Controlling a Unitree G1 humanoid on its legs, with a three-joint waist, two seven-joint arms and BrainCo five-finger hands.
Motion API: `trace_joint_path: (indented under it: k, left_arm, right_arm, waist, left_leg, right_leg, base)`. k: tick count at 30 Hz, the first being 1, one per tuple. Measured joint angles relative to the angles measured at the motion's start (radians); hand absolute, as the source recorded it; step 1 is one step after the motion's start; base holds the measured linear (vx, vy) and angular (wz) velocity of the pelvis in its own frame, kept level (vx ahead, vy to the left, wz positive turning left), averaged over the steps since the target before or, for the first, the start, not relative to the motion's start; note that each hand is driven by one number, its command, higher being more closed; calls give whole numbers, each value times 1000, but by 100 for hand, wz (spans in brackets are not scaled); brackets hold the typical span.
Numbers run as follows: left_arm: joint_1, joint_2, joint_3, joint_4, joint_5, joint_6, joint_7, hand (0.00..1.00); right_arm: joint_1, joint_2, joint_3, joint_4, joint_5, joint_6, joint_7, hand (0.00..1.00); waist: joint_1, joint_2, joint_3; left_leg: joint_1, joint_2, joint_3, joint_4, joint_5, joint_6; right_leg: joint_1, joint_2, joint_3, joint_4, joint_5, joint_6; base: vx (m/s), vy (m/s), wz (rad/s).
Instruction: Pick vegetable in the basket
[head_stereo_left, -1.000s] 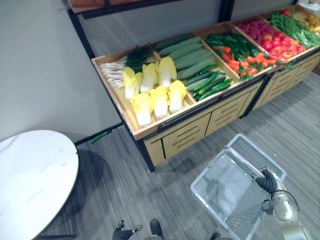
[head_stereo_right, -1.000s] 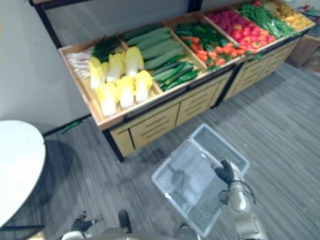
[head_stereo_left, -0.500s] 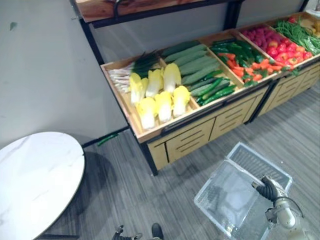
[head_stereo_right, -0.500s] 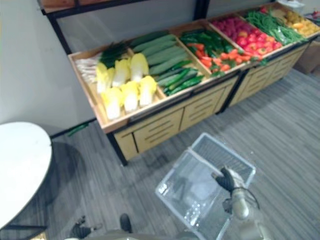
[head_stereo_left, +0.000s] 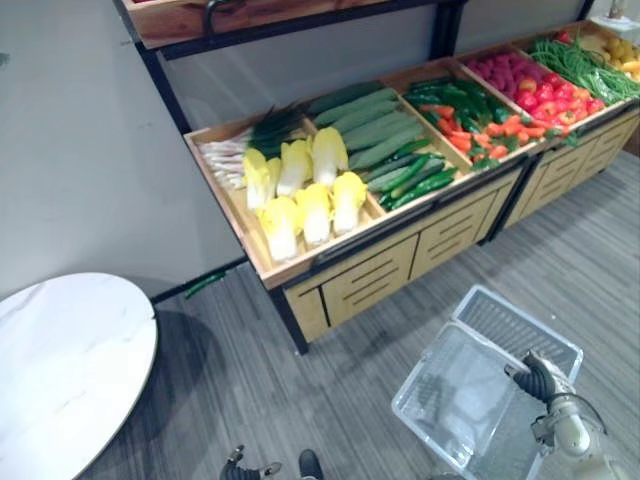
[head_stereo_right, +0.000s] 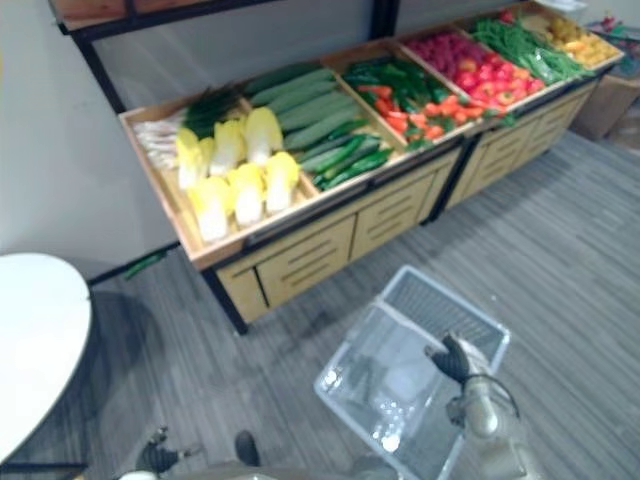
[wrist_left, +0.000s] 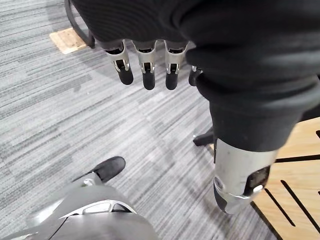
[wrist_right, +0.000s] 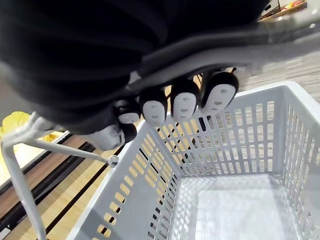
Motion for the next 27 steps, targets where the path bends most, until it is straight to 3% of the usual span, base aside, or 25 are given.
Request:
trace_joint_path:
  k: [2,4,5,8,11,13,14,16,18,21,24,25,27]
  left_arm:
    - [-1,-2,15,-3,-5,1,6,0]
    - [5,-11,19,-4,-23,2,23,0]
    - [7,-17,17,-4,-31,3,28,0]
    - [6,-41,16,-24,-31,2,28,0]
    - [7,-72,15,-25,-28,2,26,0]
    - [9,-77,18,-25,-26,2,27,0]
    - [10,-86,18,-25,-26,2,27,0]
    - [-4,-79,20,-22,-18,1,27,0]
    - [-14,-61,38,-26,-7,1,31,0]
    - [-13,-61,39,-8,0,11,36,0]
    - [-13,-62,35,2,1,16,37,0]
    - [-15,-67,24,3,1,16,37,0]
    - [-22,-61,13,2,2,16,38,0]
  right_arm:
    - [0,8,14,0,0,9,0,100]
    - [2,8,25,-2,0,11,0,100]
    - [4,7,26,-7,0,11,0,100]
    - [3,8,24,-28,1,12,-1,100]
    - [-16,23,17,-24,0,24,-2,100]
    - [-25,25,6,-13,-1,32,-3,100]
    - [-32,27,-6,-2,-1,33,-4,100]
    - [-37,54,-12,3,-1,35,-10,100]
    - [-66,89,-2,3,-2,34,-11,100]
    - [-89,109,10,4,-2,33,-17,100]
    - [-84,109,27,4,-2,34,-22,100]
    - [-73,108,31,4,-2,36,-26,100]
    - [-67,112,32,4,-5,41,-33,100]
  waist:
    - [4,-28,22]
    - [13,-27,32]
    - [21,-29,36]
    - [28,-11,38]
    - [20,-5,46]
    - [20,7,54]
    - [21,26,58]
    - [5,23,60]
    - [8,-19,83]
    - [8,-19,84]
    - [13,-17,82]
    - [21,-5,71]
    - [23,-6,71]
  left_leg:
    - [-109,36,-3,269,14,34]
    - [-137,56,-8,367,48,79]
    - [-133,62,-7,372,67,83]
    - [-135,56,-3,326,105,71]
    - [-104,3,-12,164,65,-1]
    - [-67,-33,-12,46,79,5]
    - [-42,-45,-4,-8,128,19]
    - [-18,-59,-13,-40,106,33]
    - [-25,-76,-9,-40,104,33]
    - [-15,-74,20,-33,61,35]
    - [21,-75,31,-41,-2,31]
    - [26,-70,43,-51,-69,37]
    - [21,-79,45,-50,-88,43]
  right_leg:
    - [52,1,-7,-14,-11,-19]
    - [103,6,-29,-44,-13,-23]
    - [127,14,-41,-66,-9,-23]
    - [146,25,-61,-104,12,-40]
    - [150,27,-52,-141,37,-54]
    - [159,30,-51,-143,38,-53]
    - [169,45,-49,-143,38,-51]
    - [183,43,-44,-164,50,-29]
    - [194,39,-1,-236,88,-3]
    - [200,42,50,-278,132,12]
    - [202,36,70,-260,133,14]
    - [158,30,87,-194,129,19]
    - [118,5,91,-114,126,22]
  base:
    - [33,-188,37]
    - [21,-178,21]
    - [50,-127,23]
    - [106,-101,19]
    - [134,-9,7]
    - [84,74,-2]
    - [164,172,4]
    - [180,159,11]
    - [97,74,-17]
    - [62,80,-34]
    - [46,91,-35]
    - [31,132,-31]
    - [3,164,-8]
